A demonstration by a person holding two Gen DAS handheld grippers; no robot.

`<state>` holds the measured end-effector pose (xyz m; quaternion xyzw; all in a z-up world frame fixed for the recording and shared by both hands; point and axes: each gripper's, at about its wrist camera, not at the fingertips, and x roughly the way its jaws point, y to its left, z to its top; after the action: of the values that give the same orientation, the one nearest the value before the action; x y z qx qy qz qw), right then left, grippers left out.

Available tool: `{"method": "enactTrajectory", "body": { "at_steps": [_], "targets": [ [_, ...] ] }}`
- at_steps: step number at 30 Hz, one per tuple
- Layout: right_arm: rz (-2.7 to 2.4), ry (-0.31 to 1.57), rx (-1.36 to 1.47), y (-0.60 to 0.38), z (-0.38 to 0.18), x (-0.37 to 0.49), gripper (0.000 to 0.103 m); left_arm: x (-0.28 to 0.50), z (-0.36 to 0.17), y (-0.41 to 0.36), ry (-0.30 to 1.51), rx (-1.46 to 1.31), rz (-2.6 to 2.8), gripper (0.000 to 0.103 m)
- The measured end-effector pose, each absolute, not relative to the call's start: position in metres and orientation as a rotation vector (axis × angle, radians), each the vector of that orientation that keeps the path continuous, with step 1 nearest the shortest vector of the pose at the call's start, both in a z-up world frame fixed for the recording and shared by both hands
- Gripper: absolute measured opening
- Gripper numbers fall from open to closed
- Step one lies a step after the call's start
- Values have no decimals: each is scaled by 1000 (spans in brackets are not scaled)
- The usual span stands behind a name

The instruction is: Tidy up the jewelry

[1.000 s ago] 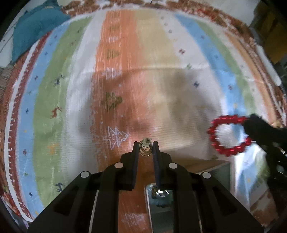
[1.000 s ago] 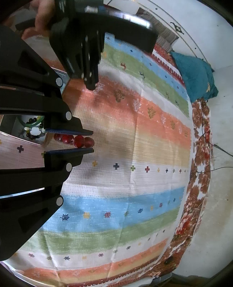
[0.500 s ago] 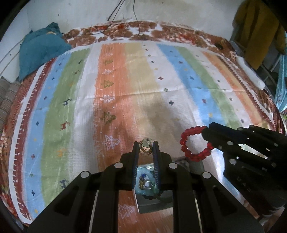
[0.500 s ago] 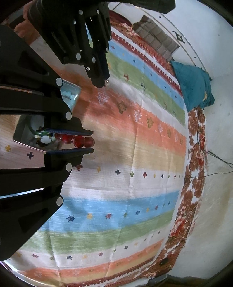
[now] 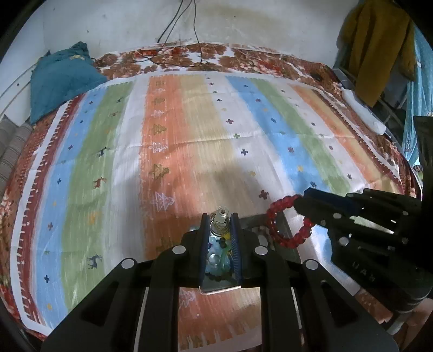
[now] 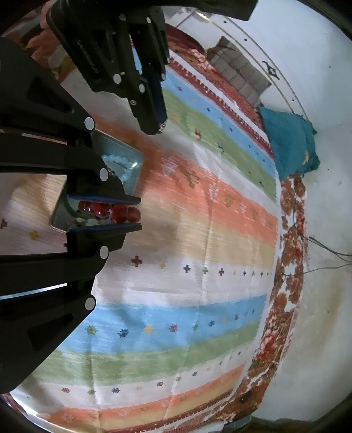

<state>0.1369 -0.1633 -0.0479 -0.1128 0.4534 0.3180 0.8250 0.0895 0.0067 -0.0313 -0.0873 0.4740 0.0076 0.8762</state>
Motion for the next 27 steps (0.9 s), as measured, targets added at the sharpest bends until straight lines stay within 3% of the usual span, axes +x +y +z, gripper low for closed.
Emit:
{"method": "enactTrajectory", "body": {
  "at_steps": [2,4,7,15,27],
  "targets": [
    [692,978,-216,-165,-48,134,15,89,-33,8,995,-195,16,27],
    [682,969,-208,-169,-47,132,16,90,-34,9,999,-194,23,28],
    [653,975,-209,-176,-48,132,27,87,-33,13,997,-200,36,28],
    [623,978,-191,-193,-46,127,41,73,-32,16,995,-214,22,33],
    [586,903,-165,-220,-31,105,67,42,-27,8,988,-194,-32,62]
  ]
}}
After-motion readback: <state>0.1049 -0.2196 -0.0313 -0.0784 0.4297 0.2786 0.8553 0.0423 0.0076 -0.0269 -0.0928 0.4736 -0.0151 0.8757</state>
